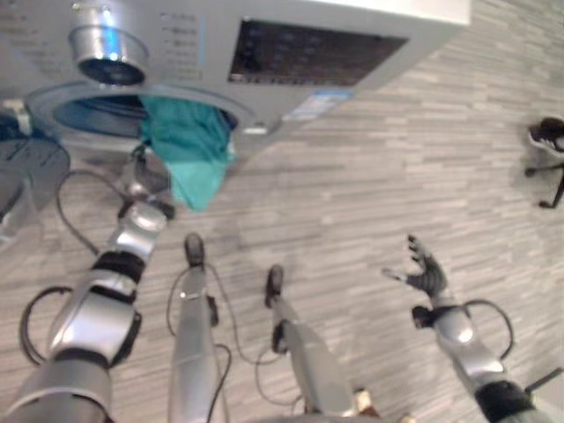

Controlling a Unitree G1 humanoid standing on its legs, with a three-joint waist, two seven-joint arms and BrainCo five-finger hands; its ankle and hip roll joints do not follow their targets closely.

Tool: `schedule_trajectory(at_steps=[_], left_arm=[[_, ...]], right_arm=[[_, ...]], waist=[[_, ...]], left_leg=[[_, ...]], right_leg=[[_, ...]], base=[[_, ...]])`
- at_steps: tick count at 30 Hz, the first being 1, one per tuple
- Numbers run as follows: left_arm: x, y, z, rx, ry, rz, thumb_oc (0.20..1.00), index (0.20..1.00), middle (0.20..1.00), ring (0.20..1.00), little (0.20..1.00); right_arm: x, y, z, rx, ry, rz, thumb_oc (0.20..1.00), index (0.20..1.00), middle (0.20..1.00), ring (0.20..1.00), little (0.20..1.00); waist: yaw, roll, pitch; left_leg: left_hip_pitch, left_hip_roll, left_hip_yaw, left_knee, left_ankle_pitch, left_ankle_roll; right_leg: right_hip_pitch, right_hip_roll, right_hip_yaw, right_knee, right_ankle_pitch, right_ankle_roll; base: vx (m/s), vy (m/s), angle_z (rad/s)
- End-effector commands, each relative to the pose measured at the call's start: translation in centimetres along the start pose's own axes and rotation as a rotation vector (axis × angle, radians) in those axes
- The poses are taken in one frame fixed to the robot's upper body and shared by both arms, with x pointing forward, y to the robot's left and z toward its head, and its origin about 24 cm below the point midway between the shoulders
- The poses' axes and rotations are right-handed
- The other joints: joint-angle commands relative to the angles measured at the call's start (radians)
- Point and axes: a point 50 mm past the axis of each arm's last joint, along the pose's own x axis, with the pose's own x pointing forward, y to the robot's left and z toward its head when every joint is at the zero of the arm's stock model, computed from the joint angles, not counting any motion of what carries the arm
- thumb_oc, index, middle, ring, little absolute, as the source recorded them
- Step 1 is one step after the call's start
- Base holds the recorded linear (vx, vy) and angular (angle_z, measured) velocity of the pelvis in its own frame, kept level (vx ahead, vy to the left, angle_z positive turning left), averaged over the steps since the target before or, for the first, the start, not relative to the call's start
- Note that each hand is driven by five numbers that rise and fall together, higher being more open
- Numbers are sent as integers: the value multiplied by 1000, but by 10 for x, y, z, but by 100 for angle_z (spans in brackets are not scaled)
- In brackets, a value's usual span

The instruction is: Grab the laundry basket,head to the washer,open it,put in the laundry and shut it.

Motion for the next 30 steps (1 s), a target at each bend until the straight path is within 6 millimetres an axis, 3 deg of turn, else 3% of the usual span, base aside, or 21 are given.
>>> schedule_trajectory(at_steps=[1,2,5,7,9,10,13,17,19,20,21,22,24,25,26,27,30], left_arm=[[26,44,81,-151,-206,144,1000,1000,1000,1000,1000],[31,59,114,-216,-264,169,1000,1000,1000,1000,1000],[33,78,163,-314,-359,157,1000,1000,1000,1000,1000],[30,86,186,-393,-421,127,1000,1000,1000,1000,1000],[29,91,203,-570,-417,97,1000,1000,1000,1000,1000],[26,103,221,-692,-444,74,1000,1000,1000,1000,1000],[25,129,236,-811,-455,112,1000,1000,1000,1000,1000],[30,125,216,-681,-436,140,1000,1000,1000,1000,1000],[23,106,208,-505,-516,160,1000,1000,1000,1000,1000],[18,81,184,-283,-549,177,1000,1000,1000,1000,1000],[17,79,180,-279,-543,179,1000,1000,1000,1000,1000],[18,68,150,-162,-506,176,1000,1000,1000,1000,1000],[18,62,105,-85,-410,162,1000,1000,1000,1000,1000],[18,61,103,-85,-407,161,1000,1000,1000,1000,1000],[4,51,42,-102,-285,155,1000,1000,1000,1000,1000],[-3,45,24,-145,-232,158,1000,1000,1000,1000,1000],[-16,37,1,-222,-163,184,1000,1000,1000,1000,1000]], right_arm=[[0,-26,8,21,-43,-87,1000,1000,1000,1000,1000],[-2,-24,5,9,-34,-68,1000,1000,1000,1000,1000],[-2,-23,3,11,-26,-59,1000,1000,1000,1000,1000],[-1,-27,5,5,-26,-68,1000,1000,1000,1000,1000],[3,-27,9,-5,-32,-66,1000,1000,1000,1000,1000],[5,-30,13,-26,-42,-65,1000,1000,1000,1000,1000],[6,-33,16,-56,-47,-57,1000,1000,1000,1000,1000],[8,-31,22,-60,-67,-53,1000,1000,1000,1000,1000],[1,-26,19,-48,-67,-32,1000,1000,1000,1000,1000],[-2,-21,19,-39,-81,-13,1000,1000,1000,1000,1000],[-3,-21,18,-43,-78,-10,1000,1000,1000,1000,1000],[-5,-20,17,-34,-85,-6,1000,1000,1000,1000,1000],[-7,-19,16,-12,-88,-17,1000,1000,1000,1000,1000],[-8,-19,16,-14,-87,-14,1000,1000,1000,1000,1000],[-15,-16,10,28,-72,-38,1000,1000,1000,1000,1000],[-17,-15,7,41,-62,-48,1000,1000,1000,1000,1000],[-21,-13,1,57,-34,-60,1000,1000,1000,1000,1000]], waist=[[-24,-26,10],[-42,-32,2],[-64,-37,-5],[-74,-35,-11],[-83,-34,-23],[-93,-35,-36],[-103,-34,-48],[-95,-28,-42],[-79,-24,-32],[-64,-24,-15],[-65,-23,-20],[-56,-24,-13],[-43,-24,0],[-45,-23,-3],[-14,-23,13],[-6,-23,16],[4,-23,17]], left_leg=[[-71,53,-53,73,-78,-55],[-81,51,-53,70,-80,-55],[-108,38,-48,65,-83,-54],[-125,29,-40,68,-90,-52],[-142,22,-29,73,-106,-49],[-152,17,-21,74,-115,-48],[-173,17,-10,82,-127,-44],[-172,17,-2,82,-129,-43],[-166,18,1,84,-130,-41],[-164,17,3,84,-130,-39],[-162,18,4,84,-131,-40],[-156,16,6,82,-132,-39],[-156,13,9,84,-135,-37],[-155,13,9,84,-135,-38],[-152,8,8,84,-137,-35],[-153,7,6,85,-137,-35],[-152,3,3,83,-136,-34]], right_leg=[[108,46,-24,109,-139,-30],[111,46,-23,94,-128,-25],[111,39,-24,65,-100,-13],[110,32,-20,52,-82,-3],[109,23,-15,33,-63,7],[112,16,-6,16,-36,20],[107,4,9,-3,5,40],[109,-9,17,-14,43,59],[115,-15,16,-14,41,59],[116,-17,15,-15,33,53],[117,-18,16,-15,33,53],[120,-19,14,-17,28,50],[121,-19,12,-17,21,46],[122,-19,12,-17,21,46],[125,-18,5,-19,8,40],[125,-16,2,-19,0,37],[125,-11,-1,-18,-17,28]], base=[[35,-4,7],[36,5,10],[44,33,10],[52,74,3],[56,108,1],[38,111,0],[42,70,-19],[17,20,-8],[0,-11,-9],[-7,-12,-5],[-12,-14,-3],[0,0,0],[0,0,0],[-24,-19,-5],[-18,-33,-7],[-18,-33,-9],[-2,-44,-1]])
